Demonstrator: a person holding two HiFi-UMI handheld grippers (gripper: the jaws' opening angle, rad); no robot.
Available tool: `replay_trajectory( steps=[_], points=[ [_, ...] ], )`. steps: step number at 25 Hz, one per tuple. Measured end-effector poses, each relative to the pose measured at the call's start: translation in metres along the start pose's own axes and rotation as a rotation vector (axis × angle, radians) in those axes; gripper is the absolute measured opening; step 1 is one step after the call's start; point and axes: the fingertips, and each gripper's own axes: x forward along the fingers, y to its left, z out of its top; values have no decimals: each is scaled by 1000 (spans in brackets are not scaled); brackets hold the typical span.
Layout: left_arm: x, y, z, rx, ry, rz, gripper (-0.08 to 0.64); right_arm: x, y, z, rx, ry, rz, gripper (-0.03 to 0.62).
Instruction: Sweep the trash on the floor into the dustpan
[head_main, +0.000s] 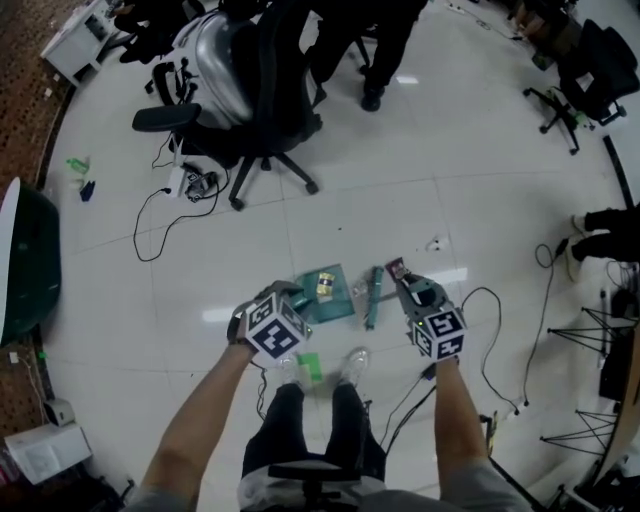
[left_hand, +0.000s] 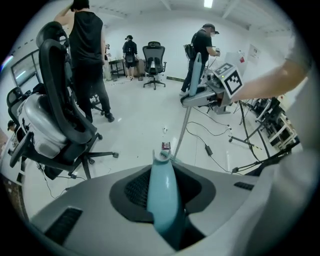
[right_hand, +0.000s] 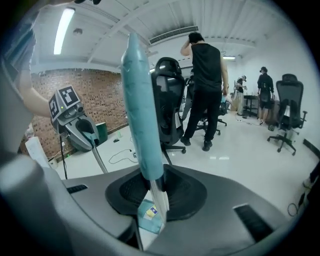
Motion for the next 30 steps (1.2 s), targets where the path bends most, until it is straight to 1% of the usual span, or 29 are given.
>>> replay_trajectory(
  steps=[2,6,8,11,13,16,19,22,25,27,30],
  points=[
    [3,0,4,-5,-6,-1,101,0,10,-9,53,-3,21,77],
    [5,-1,11,-11,-15,-11,101,-3,34,-21,191,-27,62,89],
    [5,-2,11,-17,-22,-16,103,-4,46,-18,208,-40,92,91],
    [4,0,8,-22,-39,-18,103,-4,65,-10,208,-48,155,89],
    [2,3,6,-20,-53,-15,103,-3,73,-3,202,-49,172,87],
    [-1,8,4,-9,-75,-12,101,-8,81,13,184,-61,143,75],
    [-5,9,9,24,-91,-20,101,-24,79,32,172,-93,85,72],
    [-4,7,22,59,-89,-36,100,-45,70,46,119,-114,23,72],
    [0,2,46,82,-87,-40,100,-70,47,57,89,-136,-16,72],
    [5,-2,65,96,-84,-44,100,-86,28,58,82,-147,-22,71],
    [17,5,90,100,-69,-26,98,-101,-13,58,62,-154,-57,72]
  ],
)
